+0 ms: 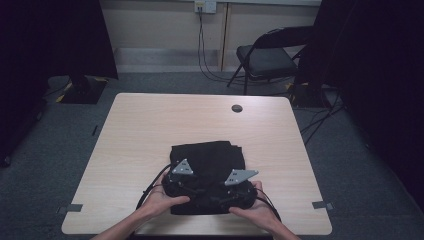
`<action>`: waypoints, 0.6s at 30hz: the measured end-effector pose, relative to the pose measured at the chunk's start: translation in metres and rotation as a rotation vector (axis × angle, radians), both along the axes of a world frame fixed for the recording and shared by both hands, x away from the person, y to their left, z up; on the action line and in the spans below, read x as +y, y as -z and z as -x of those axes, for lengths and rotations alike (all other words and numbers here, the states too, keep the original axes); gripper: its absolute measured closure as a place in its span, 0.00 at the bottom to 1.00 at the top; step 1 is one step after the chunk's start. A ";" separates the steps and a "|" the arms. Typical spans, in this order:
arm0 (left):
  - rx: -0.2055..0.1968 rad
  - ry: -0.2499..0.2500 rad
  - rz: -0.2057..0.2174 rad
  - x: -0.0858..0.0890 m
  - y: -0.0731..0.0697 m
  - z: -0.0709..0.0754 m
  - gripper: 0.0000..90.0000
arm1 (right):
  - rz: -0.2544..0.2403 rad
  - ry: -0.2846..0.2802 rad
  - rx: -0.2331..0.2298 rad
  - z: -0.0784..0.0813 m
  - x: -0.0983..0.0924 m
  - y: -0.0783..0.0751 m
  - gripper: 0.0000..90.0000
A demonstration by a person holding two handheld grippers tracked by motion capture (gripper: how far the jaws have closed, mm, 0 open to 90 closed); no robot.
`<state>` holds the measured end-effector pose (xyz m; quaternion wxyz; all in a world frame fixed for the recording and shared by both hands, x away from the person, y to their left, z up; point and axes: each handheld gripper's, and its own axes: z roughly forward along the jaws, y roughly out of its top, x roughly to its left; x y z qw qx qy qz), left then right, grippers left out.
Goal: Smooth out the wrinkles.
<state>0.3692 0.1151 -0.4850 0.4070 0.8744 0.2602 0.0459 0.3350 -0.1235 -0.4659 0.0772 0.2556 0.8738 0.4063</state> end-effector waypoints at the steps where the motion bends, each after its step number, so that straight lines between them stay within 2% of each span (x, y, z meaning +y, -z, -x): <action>1: 0.007 -0.003 -0.004 0.000 0.000 -0.001 0.39 | -0.017 0.028 -0.028 -0.004 -0.002 -0.005 0.43; 2: 0.013 -0.003 -0.003 -0.001 0.000 -0.002 0.39 | -0.039 0.063 -0.052 -0.010 -0.004 -0.009 0.43; 3: 0.012 -0.001 -0.004 -0.001 0.000 -0.002 0.39 | -0.062 0.088 -0.054 -0.018 -0.006 -0.011 0.44; 5: 0.015 0.006 -0.009 -0.002 0.000 -0.004 0.38 | -0.039 0.118 -0.077 -0.034 -0.005 -0.010 0.46; 6: 0.008 0.004 -0.019 -0.004 0.000 -0.004 0.38 | -0.043 0.126 -0.067 -0.043 -0.005 -0.006 0.46; 7: 0.009 0.000 -0.025 -0.006 -0.001 -0.005 0.38 | -0.050 0.134 -0.033 -0.050 -0.005 -0.001 0.46; 8: 0.008 0.001 -0.037 -0.008 -0.002 -0.006 0.38 | -0.028 0.145 -0.024 -0.054 -0.004 0.004 0.45; 10: 0.005 0.022 -0.073 -0.010 -0.009 -0.006 0.38 | 0.036 0.133 -0.020 -0.056 -0.001 0.016 0.45; 11: 0.002 0.026 -0.070 -0.010 -0.012 -0.006 0.40 | 0.072 0.129 -0.019 -0.055 -0.001 0.022 0.45; 13: -0.036 0.040 -0.079 -0.010 -0.021 0.000 0.42 | 0.059 0.139 0.001 -0.053 -0.005 0.025 0.45; 17: -0.098 0.078 -0.044 -0.020 -0.040 0.018 0.42 | 0.091 0.161 0.009 -0.043 -0.010 0.023 0.45; 18: -0.097 0.089 -0.027 -0.023 -0.041 0.021 0.42 | 0.102 0.168 0.011 -0.040 -0.011 0.022 0.45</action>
